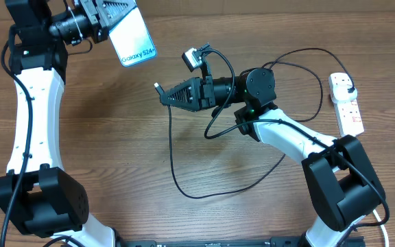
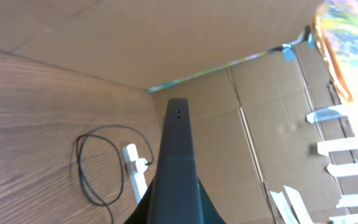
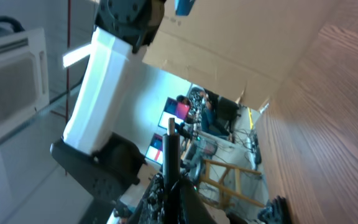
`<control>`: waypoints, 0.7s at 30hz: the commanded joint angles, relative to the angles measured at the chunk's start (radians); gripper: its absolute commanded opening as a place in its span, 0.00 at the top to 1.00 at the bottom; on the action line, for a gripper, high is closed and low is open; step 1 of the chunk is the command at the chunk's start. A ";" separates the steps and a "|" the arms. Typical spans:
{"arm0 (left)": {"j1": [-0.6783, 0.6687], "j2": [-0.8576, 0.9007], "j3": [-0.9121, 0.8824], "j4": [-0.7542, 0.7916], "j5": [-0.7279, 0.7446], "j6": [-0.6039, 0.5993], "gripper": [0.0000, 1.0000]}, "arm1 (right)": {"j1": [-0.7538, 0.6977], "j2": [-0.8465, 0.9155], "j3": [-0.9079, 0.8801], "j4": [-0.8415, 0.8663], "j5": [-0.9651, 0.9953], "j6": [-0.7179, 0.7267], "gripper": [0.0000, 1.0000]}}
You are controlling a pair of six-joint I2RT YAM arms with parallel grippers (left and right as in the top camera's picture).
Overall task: Plug charger to phone and switch on socket
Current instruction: 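Lift the cable connector with the right gripper toward the phone's bottom, then push the connector into the phone's port, then open the right gripper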
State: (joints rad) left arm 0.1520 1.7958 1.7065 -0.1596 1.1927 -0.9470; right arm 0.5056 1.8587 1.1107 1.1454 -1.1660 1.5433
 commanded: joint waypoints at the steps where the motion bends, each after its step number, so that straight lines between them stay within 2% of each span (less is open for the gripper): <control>1: -0.014 -0.003 0.011 0.088 0.009 -0.119 0.96 | -0.002 0.000 0.012 0.026 0.085 0.093 0.96; 6: -0.036 -0.003 0.011 0.106 0.009 -0.124 0.96 | -0.002 0.000 0.012 0.141 0.180 0.182 0.96; 21: -0.084 -0.003 0.011 0.113 0.039 -0.150 0.96 | -0.002 0.000 0.012 0.152 0.194 0.181 0.96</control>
State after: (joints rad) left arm 0.0696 1.7958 1.7061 -0.0586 1.1969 -1.0729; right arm 0.5056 1.8591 1.1107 1.2896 -0.9871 1.7203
